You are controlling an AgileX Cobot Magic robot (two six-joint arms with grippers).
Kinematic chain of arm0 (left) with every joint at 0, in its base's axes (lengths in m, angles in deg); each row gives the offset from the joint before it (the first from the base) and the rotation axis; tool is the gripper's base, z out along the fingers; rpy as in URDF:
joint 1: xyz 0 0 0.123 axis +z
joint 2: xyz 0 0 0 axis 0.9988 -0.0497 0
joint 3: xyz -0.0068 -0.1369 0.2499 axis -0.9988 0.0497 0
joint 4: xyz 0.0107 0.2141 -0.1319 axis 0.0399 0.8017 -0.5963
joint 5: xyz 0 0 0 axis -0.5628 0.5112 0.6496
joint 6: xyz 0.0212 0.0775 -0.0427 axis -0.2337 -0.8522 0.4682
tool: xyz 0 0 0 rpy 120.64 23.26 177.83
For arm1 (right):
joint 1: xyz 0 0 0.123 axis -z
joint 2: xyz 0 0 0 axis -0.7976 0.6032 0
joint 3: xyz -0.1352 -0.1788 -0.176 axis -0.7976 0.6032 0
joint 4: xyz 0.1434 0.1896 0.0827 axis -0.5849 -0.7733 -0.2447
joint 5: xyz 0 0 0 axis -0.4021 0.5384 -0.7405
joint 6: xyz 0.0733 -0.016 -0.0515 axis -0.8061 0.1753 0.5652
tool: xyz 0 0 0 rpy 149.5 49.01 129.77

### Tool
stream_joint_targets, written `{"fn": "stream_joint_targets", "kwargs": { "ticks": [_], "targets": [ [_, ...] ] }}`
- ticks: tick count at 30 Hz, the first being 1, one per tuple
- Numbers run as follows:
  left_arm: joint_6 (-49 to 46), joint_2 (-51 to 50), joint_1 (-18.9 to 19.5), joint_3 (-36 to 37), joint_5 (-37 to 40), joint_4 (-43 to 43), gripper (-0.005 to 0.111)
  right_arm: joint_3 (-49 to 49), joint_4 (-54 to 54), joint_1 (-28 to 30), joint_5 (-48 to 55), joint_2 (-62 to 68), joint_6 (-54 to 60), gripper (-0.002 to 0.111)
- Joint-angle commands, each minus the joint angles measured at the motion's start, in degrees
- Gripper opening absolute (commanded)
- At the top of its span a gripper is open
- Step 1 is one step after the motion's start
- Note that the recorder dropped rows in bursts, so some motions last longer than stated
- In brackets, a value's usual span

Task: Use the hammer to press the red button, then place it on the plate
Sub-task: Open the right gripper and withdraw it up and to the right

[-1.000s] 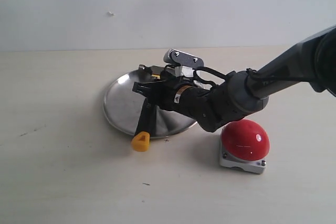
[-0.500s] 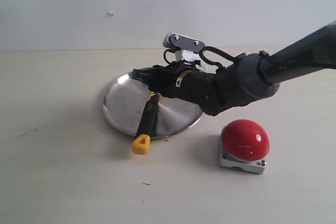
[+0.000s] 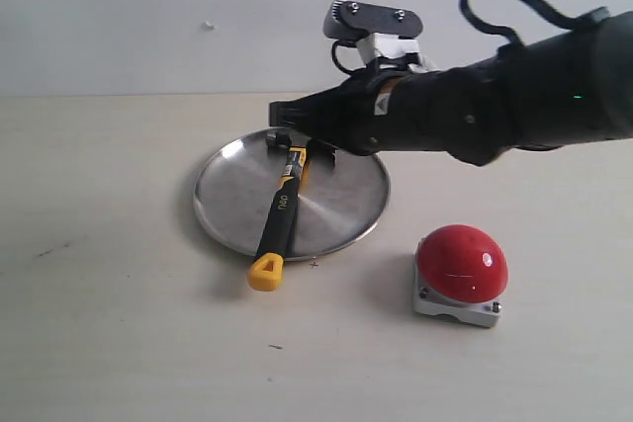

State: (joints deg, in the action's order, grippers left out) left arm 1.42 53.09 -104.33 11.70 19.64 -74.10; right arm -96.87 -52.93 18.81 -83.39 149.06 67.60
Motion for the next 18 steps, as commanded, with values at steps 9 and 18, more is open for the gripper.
{"fn": "stream_joint_targets", "kwargs": {
  "ticks": [9, 18],
  "targets": [
    [0.16, 0.37, 0.07, 0.16, -0.12, 0.11, 0.000, 16.45, 0.64, 0.11, 22.40, -27.23, 14.84, 0.000],
    [0.16, 0.37, 0.07, 0.16, -0.12, 0.11, 0.000, 16.45, 0.51, 0.11, 25.64, -33.70, 14.84, 0.000]
  ]
}}
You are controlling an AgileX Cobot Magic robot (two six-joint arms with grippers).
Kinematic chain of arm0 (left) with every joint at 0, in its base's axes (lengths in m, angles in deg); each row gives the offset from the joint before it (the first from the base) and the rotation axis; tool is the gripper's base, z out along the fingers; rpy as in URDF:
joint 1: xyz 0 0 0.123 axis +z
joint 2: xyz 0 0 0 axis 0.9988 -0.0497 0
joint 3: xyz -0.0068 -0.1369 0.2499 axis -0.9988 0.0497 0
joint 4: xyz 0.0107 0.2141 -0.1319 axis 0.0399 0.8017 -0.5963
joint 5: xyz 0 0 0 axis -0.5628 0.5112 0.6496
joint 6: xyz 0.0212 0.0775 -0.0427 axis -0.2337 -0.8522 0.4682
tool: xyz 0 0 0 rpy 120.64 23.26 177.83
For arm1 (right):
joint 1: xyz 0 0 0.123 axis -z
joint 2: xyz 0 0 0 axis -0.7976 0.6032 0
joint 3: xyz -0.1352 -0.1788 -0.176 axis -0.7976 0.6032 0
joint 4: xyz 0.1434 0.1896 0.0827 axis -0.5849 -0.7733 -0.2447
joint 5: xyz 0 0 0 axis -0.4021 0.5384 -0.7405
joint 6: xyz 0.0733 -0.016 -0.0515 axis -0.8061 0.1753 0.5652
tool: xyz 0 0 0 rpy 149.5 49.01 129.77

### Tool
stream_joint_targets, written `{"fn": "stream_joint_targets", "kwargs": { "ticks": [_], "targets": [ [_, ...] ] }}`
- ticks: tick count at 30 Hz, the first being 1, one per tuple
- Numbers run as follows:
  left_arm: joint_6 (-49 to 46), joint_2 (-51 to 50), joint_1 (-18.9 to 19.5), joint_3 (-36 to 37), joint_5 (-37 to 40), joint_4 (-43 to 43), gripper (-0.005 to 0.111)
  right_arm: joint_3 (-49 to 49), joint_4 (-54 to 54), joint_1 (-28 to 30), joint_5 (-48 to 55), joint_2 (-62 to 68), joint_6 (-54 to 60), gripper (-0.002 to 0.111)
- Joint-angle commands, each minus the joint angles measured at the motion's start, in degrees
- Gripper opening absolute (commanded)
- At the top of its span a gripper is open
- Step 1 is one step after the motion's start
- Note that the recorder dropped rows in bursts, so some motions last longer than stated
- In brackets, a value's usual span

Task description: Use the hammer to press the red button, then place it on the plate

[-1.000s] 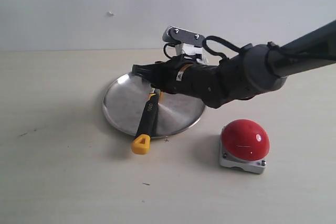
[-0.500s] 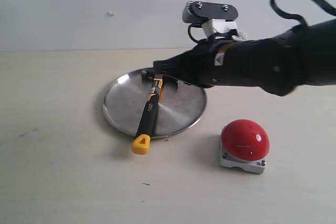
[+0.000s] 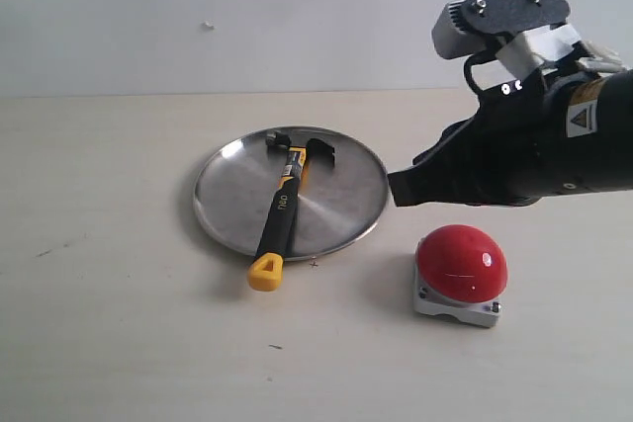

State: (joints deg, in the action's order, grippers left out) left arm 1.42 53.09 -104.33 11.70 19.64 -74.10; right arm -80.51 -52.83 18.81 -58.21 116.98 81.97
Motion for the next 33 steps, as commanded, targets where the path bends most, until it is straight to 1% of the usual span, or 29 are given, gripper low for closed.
{"fn": "stream_joint_targets", "kwargs": {
  "ticks": [1, 6, 13, 15, 17, 19, 21, 26, 27, 29, 33],
  "targets": [
    [0.16, 0.37, 0.07, 0.16, -0.12, 0.11, 0.000, 0.09, 0.41, 0.11, 0.46, -1.74, 0.48, 0.000],
    [0.16, 0.37, 0.07, 0.16, -0.12, 0.11, 0.000, 0.09, 0.41, 0.11, 0.46, -1.74, 0.48, 0.000],
    [0.16, 0.37, 0.07, 0.16, -0.12, 0.11, 0.000, 0.30, 3.50, 0.11, -1.37, -2.50, 1.57, 0.000],
    [0.16, 0.37, 0.07, 0.16, -0.12, 0.11, 0.000, 1.13, 4.36, 0.11, -3.96, -4.27, 1.57, 0.000],
    [0.16, 0.37, 0.07, 0.16, -0.12, 0.11, 0.000, 3.33, 4.36, 1.35, -7.83, -8.34, 1.57, 0.000],
    [0.16, 0.37, 0.07, 0.16, -0.12, 0.11, 0.000, 7.00, 3.92, 5.08, -10.73, -16.37, 1.07, 0.000],
    [0.16, 0.37, 0.07, 0.16, -0.12, 0.11, 0.000, 10.90, 3.92, 10.71, -11.61, -24.40, 1.07, 0.000],
    [0.16, 0.37, 0.07, 0.16, -0.12, 0.11, 0.000, 17.91, 1.45, 27.57, -9.57, -43.29, 0.86, 0.000],
    [0.16, 0.37, 0.07, 0.16, -0.12, 0.11, 0.000, 19.09, 1.45, 30.08, -9.42, -48.32, 0.33, 0.000],
    [0.16, 0.37, 0.07, 0.16, -0.12, 0.11, 0.000, 20.13, 1.45, 32.47, -7.87, -56.29, 0.02, 0.000],
    [0.16, 0.37, 0.07, 0.16, -0.12, 0.11, 0.000, 20.13, 1.73, 32.57, -5.94, -66.36, 0.25, 0.000]
  ]
}}
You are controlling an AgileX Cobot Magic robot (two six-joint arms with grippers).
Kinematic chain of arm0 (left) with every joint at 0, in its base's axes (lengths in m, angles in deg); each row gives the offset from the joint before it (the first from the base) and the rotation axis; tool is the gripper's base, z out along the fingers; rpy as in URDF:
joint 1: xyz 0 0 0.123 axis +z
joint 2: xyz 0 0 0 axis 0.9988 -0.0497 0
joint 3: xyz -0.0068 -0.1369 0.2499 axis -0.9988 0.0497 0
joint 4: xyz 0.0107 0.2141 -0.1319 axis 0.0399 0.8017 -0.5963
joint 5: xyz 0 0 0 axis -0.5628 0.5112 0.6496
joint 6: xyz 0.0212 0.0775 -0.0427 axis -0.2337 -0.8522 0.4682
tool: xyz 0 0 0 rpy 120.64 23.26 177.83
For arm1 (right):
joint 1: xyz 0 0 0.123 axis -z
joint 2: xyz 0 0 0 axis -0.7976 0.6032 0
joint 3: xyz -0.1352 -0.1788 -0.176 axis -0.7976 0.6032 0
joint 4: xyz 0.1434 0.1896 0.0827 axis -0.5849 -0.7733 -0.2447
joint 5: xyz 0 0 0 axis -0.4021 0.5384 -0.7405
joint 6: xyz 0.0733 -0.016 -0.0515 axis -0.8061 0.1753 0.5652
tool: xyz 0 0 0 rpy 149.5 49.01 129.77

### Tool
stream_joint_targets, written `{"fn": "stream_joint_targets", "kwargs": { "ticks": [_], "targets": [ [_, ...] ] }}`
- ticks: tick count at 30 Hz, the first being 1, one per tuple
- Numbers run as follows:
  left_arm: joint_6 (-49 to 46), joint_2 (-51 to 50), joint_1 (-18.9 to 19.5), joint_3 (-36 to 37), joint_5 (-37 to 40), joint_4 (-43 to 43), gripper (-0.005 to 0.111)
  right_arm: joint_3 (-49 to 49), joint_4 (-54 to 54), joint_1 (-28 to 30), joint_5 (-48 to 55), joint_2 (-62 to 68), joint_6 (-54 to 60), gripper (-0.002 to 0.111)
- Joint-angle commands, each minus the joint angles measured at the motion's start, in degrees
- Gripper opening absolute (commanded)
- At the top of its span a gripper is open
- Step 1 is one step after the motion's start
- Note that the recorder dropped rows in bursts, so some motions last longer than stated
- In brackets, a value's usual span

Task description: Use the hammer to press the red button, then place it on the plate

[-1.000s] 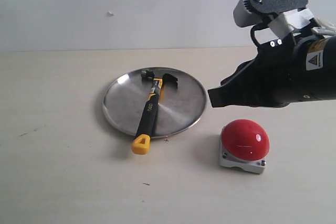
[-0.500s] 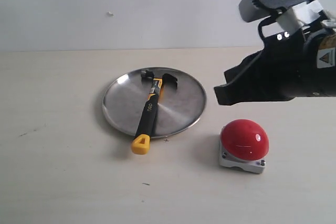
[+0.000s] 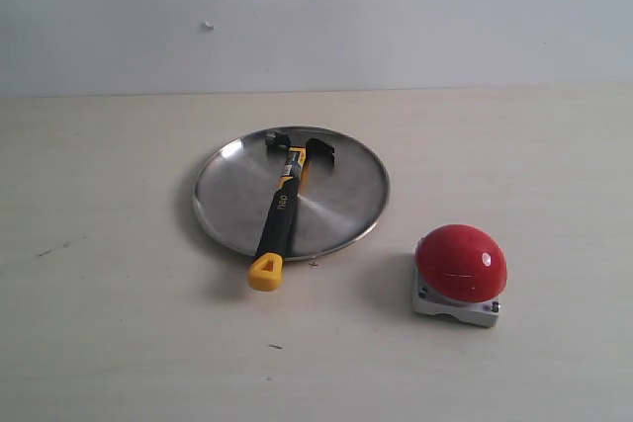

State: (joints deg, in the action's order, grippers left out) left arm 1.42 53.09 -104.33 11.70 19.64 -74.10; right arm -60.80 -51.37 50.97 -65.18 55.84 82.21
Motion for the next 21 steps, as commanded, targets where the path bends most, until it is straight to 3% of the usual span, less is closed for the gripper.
{"fn": "stream_joint_targets", "kwargs": {
  "ticks": [1, 10, 21],
  "targets": [
    [0.16, 0.37, 0.07, 0.16, -0.12, 0.11, 0.000, 0.41, 0.33, 0.42, 1.02, -6.32, 0.02, 0.000],
    [0.16, 0.37, 0.07, 0.16, -0.12, 0.11, 0.000, 1.38, 0.33, 0.81, 9.40, -9.92, 1.09, 0.000],
    [0.16, 0.37, 0.07, 0.16, -0.12, 0.11, 0.000, 16.91, 0.43, 6.77, 3.34, -9.92, 6.50, 0.000]
  ]
}}
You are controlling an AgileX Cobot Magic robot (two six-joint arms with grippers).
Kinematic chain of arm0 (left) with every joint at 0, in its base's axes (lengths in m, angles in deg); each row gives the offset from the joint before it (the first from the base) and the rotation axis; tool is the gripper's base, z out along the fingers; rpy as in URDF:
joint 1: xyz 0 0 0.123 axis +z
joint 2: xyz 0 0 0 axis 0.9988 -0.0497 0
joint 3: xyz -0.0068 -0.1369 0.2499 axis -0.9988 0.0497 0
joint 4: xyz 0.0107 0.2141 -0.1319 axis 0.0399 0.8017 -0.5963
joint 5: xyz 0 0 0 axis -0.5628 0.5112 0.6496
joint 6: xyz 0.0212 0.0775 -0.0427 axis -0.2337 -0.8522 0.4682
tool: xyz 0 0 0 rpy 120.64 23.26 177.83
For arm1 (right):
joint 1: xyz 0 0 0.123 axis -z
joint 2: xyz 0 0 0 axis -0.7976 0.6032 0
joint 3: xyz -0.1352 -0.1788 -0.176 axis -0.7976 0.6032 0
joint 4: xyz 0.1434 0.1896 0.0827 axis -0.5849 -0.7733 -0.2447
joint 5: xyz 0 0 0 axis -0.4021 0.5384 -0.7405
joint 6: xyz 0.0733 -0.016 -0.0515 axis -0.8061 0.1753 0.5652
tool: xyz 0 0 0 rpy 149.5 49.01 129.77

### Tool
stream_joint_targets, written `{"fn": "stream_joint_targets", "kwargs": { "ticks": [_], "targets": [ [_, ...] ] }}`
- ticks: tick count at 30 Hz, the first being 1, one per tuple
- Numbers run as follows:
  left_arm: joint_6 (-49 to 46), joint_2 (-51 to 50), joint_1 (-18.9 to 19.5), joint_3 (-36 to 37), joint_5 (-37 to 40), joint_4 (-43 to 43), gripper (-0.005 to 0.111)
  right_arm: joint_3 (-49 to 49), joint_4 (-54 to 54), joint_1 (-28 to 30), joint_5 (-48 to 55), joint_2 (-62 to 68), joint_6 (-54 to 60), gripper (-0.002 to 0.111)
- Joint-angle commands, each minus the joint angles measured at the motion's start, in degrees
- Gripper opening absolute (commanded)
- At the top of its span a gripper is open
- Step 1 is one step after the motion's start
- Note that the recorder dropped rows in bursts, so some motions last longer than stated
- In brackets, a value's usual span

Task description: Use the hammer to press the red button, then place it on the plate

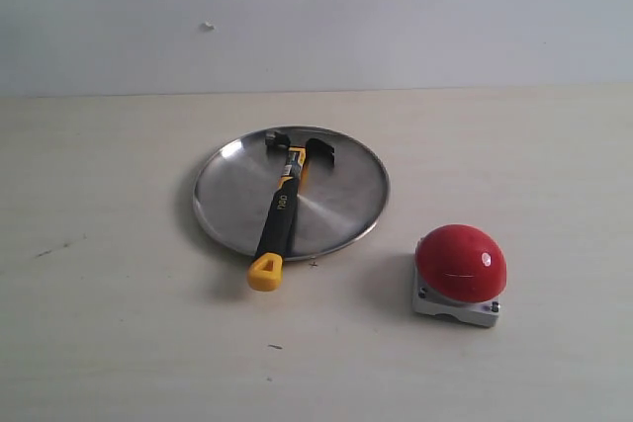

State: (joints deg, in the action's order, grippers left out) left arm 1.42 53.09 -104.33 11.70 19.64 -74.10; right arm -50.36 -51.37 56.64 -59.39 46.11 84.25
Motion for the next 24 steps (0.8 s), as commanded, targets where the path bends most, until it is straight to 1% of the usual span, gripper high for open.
{"fn": "stream_joint_targets", "kwargs": {
  "ticks": [1, 6, 11, 24],
  "targets": [
    [0.16, 0.37, 0.07, 0.16, -0.12, 0.11, 0.000, 8.13, 0.43, 1.09, -2.58, -0.19, 6.24, 0.000],
    [0.16, 0.37, 0.07, 0.16, -0.12, 0.11, 0.000, 13.37, 0.43, 1.09, -2.62, -0.19, 7.38, 0.000],
    [0.16, 0.37, 0.07, 0.16, -0.12, 0.11, 0.000, 13.60, 0.43, 1.09, -2.57, -0.19, 2.71, 0.000],
    [0.16, 0.37, 0.07, 0.16, -0.12, 0.11, 0.000, 13.60, 0.16, 1.09, -2.57, -0.19, 2.71, 0.000]
  ]
}}
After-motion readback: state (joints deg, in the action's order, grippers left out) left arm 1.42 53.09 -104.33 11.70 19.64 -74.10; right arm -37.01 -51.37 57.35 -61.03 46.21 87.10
